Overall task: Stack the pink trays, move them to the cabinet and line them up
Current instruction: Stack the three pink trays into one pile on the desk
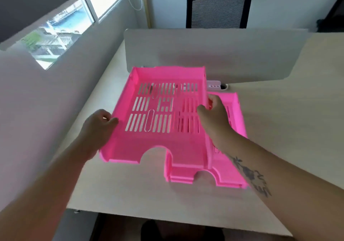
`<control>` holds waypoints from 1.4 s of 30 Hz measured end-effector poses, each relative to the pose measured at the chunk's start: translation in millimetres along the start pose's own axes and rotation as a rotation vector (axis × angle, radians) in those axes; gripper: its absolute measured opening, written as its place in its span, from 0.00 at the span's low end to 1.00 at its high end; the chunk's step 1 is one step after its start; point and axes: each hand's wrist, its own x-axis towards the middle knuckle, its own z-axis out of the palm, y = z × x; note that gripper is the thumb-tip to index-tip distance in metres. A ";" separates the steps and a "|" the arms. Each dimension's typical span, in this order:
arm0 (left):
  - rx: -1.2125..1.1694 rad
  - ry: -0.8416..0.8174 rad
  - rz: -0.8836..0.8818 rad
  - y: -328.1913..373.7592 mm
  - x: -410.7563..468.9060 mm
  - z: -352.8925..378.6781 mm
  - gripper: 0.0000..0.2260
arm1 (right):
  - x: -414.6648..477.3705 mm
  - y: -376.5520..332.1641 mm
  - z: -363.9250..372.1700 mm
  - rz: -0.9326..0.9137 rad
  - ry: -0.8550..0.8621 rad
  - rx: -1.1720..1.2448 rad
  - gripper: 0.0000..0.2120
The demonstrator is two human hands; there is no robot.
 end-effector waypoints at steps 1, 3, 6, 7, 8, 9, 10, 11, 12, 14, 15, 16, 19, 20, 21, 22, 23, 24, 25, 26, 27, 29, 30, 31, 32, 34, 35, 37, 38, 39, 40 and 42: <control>-0.012 -0.001 -0.007 9.9 -7.9 18.6 0.05 | 2.7 5.2 -20.6 -0.005 0.005 -0.023 0.23; -0.020 0.001 -0.012 27.5 -22.3 52.7 0.05 | 6.9 15.9 -58.1 -0.008 -0.004 -0.058 0.24; -0.021 0.005 0.004 46.9 -39.7 95.0 0.05 | 12.3 32.9 -101.0 0.033 -0.013 -0.094 0.27; -0.021 0.007 0.008 51.2 -43.8 105.6 0.05 | 14.4 38.5 -110.7 0.047 -0.010 -0.106 0.27; -0.021 0.008 0.008 54.2 -46.8 114.8 0.05 | 16.4 43.7 -118.0 0.055 -0.008 -0.111 0.28; -0.019 0.006 0.008 56.4 -49.2 122.4 0.05 | 17.5 48.4 -123.3 0.060 -0.011 -0.112 0.27; -0.013 0.000 0.009 57.6 -51.2 128.9 0.05 | 18.0 52.6 -127.1 0.070 -0.020 -0.112 0.28; -0.006 -0.010 0.009 58.4 -53.2 134.8 0.05 | 17.6 57.1 -130.1 0.086 -0.035 -0.111 0.28; 0.002 -0.022 0.010 58.2 -54.8 140.3 0.05 | 16.5 61.7 -132.3 0.106 -0.049 -0.106 0.28; 0.022 -0.045 0.010 56.1 -58.5 149.1 0.06 | 13.1 70.8 -134.1 0.142 -0.064 -0.101 0.27; 0.025 -0.050 0.007 54.4 -60.8 152.2 0.07 | 11.1 74.1 -133.8 0.152 -0.066 -0.107 0.27; 0.023 -0.045 0.006 51.4 -63.1 154.3 0.07 | 9.3 76.2 -133.0 0.156 -0.065 -0.116 0.27; 0.023 -0.010 0.006 43.7 -68.0 155.1 0.06 | 5.5 77.6 -128.8 0.156 -0.042 -0.129 0.29; 0.021 -0.011 0.002 41.2 -68.9 154.3 0.06 | 3.8 78.0 -126.8 0.160 -0.038 -0.135 0.30; 0.017 -0.021 0.000 39.4 -69.3 153.4 0.06 | 1.8 79.0 -124.9 0.165 -0.035 -0.145 0.30; 0.016 -0.037 -0.001 38.0 -69.1 152.6 0.07 | -0.2 80.0 -123.5 0.168 -0.036 -0.162 0.31; 0.016 -0.053 -0.003 38.0 -68.6 151.7 0.07 | -1.8 81.1 -122.7 0.167 -0.045 -0.190 0.31; 0.015 -0.065 -0.006 38.3 -67.4 151.3 0.07 | -2.6 81.8 -122.5 0.165 -0.064 -0.231 0.32; 0.011 -0.072 -0.008 38.8 -66.0 151.5 0.08 | -2.1 82.0 -122.7 0.162 -0.089 -0.271 0.32; 0.007 -0.074 -0.009 39.4 -64.7 151.8 0.08 | -0.8 81.2 -123.0 0.159 -0.111 -0.293 0.33; 0.003 -0.075 -0.013 40.0 -63.9 151.8 0.09 | 0.8 79.8 -122.9 0.159 -0.125 -0.291 0.33; -0.020 -0.075 -0.022 39.7 -62.1 151.8 0.09 | 4.7 77.0 -121.8 0.169 -0.124 -0.255 0.33; -0.025 -0.076 -0.025 39.5 -61.0 152.0 0.09 | 6.6 75.8 -121.0 0.178 -0.118 -0.248 0.32; -0.021 -0.080 -0.027 39.1 -59.6 151.1 0.09 | 8.3 75.7 -119.4 0.185 -0.113 -0.253 0.32; -0.019 -0.082 -0.027 38.8 -58.3 150.8 0.09 | 9.6 76.1 -118.6 0.183 -0.111 -0.273 0.32; -0.031 -0.080 -0.027 38.8 -55.4 151.3 0.09 | 12.9 78.4 -118.6 0.161 -0.116 -0.321 0.32; -0.037 -0.077 -0.035 39.1 -54.2 151.7 0.09 | 14.7 79.0 -118.2 0.159 -0.115 -0.330 0.32; -0.054 -0.070 -0.050 40.0 -53.2 153.4 0.10 | 16.4 79.8 -117.3 0.159 -0.109 -0.323 0.32; -0.067 -0.071 -0.055 40.1 -53.7 153.9 0.10 | 16.0 80.2 -116.7 0.157 -0.102 -0.315 0.32; -0.088 -0.080 -0.060 40.0 -55.1 154.1 0.10 | 15.4 79.9 -116.3 0.155 -0.095 -0.312 0.32; -0.113 -0.096 -0.069 39.9 -57.4 154.1 0.10 | 15.0 79.0 -116.2 0.151 -0.092 -0.315 0.32; -0.202 -0.149 -0.100 38.0 -64.3 153.1 0.07 | 14.1 77.6 -117.2 0.136 -0.088 -0.340 0.31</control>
